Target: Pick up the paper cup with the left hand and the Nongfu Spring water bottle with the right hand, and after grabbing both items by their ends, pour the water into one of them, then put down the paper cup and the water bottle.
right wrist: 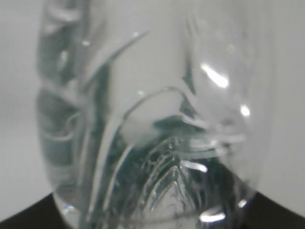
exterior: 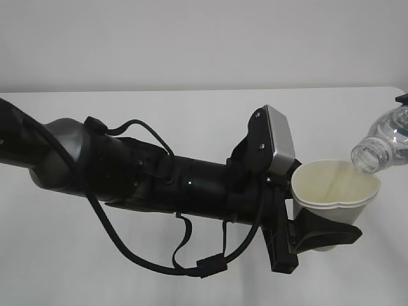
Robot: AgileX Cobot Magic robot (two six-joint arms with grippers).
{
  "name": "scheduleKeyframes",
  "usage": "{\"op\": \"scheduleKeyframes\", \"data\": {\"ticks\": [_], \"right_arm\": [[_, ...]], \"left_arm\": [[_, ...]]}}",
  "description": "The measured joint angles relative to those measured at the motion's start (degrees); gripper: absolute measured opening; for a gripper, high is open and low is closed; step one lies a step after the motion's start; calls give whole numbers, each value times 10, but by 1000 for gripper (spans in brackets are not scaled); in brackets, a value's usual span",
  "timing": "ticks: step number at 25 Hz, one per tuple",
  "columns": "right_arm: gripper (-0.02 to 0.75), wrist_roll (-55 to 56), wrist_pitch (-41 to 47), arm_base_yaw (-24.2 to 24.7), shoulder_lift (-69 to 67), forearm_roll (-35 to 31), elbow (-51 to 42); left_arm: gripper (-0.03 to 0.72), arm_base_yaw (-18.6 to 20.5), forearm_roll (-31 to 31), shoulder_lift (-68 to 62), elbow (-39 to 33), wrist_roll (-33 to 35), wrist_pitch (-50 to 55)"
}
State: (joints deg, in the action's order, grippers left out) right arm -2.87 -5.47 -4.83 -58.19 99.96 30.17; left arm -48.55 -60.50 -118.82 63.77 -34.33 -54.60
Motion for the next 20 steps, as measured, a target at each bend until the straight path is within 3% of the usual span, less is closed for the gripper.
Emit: {"op": "scheduleKeyframes", "data": {"ticks": [20], "right_arm": [[401,0,0,0,0,3,0]], "left_arm": [[430,0,0,0,0,0,0]]}}
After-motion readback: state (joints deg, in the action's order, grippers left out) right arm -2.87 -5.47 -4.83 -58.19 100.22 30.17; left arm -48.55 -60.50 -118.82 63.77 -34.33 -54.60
